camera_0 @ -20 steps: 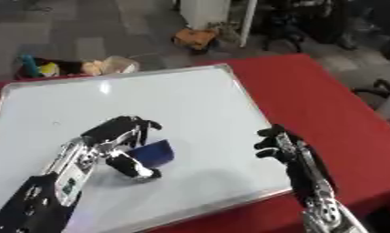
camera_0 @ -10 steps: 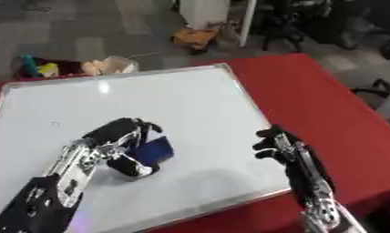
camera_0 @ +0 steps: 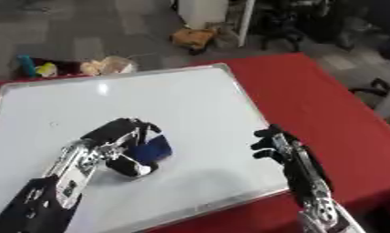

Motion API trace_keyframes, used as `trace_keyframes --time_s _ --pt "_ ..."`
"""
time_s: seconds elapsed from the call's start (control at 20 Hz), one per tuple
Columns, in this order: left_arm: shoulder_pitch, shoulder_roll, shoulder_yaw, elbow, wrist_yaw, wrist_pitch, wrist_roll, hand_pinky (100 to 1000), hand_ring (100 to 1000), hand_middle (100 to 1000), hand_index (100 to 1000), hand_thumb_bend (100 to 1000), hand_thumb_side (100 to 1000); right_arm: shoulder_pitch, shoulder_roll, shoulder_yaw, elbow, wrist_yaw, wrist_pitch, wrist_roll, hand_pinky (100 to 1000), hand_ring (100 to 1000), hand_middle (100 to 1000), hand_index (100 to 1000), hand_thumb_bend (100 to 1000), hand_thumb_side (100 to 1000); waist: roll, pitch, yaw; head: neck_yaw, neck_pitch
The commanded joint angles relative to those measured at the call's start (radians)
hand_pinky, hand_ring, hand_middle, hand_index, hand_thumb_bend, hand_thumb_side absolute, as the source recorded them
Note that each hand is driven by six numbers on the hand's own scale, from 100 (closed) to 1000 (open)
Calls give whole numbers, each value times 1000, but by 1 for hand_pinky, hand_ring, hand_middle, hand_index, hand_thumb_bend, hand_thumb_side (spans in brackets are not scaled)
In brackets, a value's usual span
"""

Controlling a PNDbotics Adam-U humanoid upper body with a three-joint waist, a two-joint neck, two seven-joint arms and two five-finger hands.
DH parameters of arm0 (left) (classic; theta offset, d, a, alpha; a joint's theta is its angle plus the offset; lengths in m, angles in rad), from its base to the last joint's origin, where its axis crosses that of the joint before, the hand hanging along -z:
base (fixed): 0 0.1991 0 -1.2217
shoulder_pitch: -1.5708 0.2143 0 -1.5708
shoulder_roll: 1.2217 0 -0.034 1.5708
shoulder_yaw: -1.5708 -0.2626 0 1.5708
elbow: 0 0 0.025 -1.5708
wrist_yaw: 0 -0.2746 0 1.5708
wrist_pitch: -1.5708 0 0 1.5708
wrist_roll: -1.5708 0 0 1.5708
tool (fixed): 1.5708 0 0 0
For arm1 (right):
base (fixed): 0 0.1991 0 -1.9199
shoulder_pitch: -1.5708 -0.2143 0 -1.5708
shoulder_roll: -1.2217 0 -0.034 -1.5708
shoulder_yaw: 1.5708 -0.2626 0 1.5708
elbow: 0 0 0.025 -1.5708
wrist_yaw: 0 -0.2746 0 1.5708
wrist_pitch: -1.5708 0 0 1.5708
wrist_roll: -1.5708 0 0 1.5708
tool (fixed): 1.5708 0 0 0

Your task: Wipe the whiteboard clean with a brush.

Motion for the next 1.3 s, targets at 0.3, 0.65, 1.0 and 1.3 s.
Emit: trace_keyframes --time_s 0.3,0.65,1.0,1.3 --pt "-12 1 5 -14 12 1 3 399 396 417 867 440 279 -6 -8 -5 -10 4 -3 5 598 634 481 681 100 854 -1 -11 1 -7 8" --pt "-11 1 5 -13 16 -3 6 396 394 415 830 413 278 -5 -7 -5 -10 4 -3 6 598 634 481 681 100 855 -1 -11 1 -11 10" --pt "-10 0 5 -12 17 -7 5 396 393 414 817 388 274 -5 -6 -4 -8 4 -3 7 598 634 481 681 100 855 -2 -10 1 -15 13" --pt "-14 7 6 -12 12 -8 -8 401 399 420 821 383 280 -5 -6 -4 -7 4 -3 7 598 634 481 682 100 855 -2 -10 0 -18 13"
